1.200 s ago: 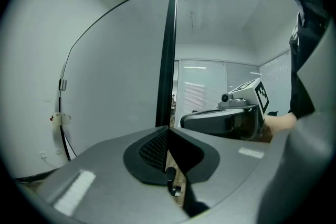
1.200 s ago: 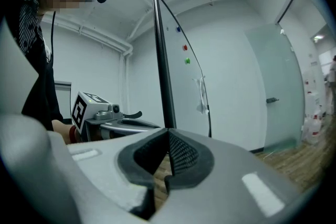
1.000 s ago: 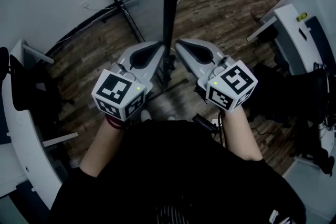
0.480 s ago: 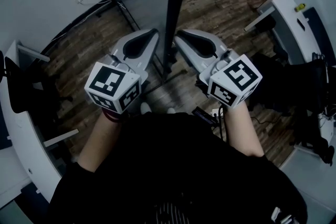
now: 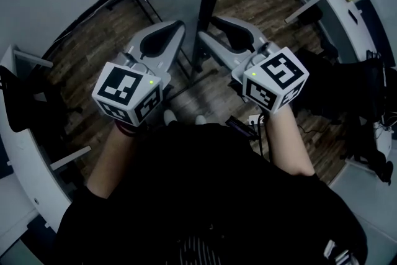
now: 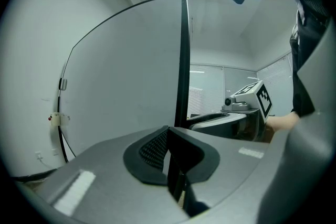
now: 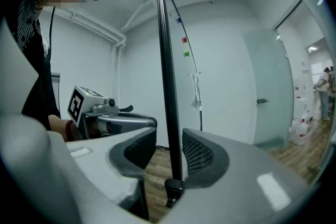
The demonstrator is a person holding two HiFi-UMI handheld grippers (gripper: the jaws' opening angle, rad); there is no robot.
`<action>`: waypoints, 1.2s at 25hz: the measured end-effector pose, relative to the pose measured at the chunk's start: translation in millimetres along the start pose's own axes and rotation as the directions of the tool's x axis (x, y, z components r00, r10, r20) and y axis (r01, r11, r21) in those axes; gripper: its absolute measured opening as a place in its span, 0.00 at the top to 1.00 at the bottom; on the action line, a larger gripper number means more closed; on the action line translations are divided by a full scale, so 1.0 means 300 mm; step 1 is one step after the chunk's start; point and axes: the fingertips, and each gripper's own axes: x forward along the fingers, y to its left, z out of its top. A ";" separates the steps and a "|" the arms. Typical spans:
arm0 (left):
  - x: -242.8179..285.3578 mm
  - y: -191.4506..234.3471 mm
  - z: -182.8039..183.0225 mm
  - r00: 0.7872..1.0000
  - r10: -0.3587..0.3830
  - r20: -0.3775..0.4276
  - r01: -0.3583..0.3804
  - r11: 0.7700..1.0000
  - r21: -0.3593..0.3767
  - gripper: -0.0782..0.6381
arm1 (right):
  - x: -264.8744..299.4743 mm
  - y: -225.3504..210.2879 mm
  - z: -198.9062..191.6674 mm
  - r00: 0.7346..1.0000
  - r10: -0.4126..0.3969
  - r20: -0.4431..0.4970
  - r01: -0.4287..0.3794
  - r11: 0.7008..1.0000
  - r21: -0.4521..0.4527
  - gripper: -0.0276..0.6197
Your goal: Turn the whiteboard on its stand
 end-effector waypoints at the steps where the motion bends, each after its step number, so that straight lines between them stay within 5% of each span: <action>1: -0.006 0.005 -0.004 1.000 0.002 0.000 -0.002 1.000 -0.004 0.89 | 0.005 0.004 -0.004 1.000 0.000 -0.004 0.000 1.000 0.000 0.73; 30: -0.022 0.080 -0.018 1.000 0.004 0.017 -0.003 0.999 -0.040 0.89 | 0.109 -0.007 -0.011 0.996 -0.084 -0.043 0.082 0.995 -0.054 0.71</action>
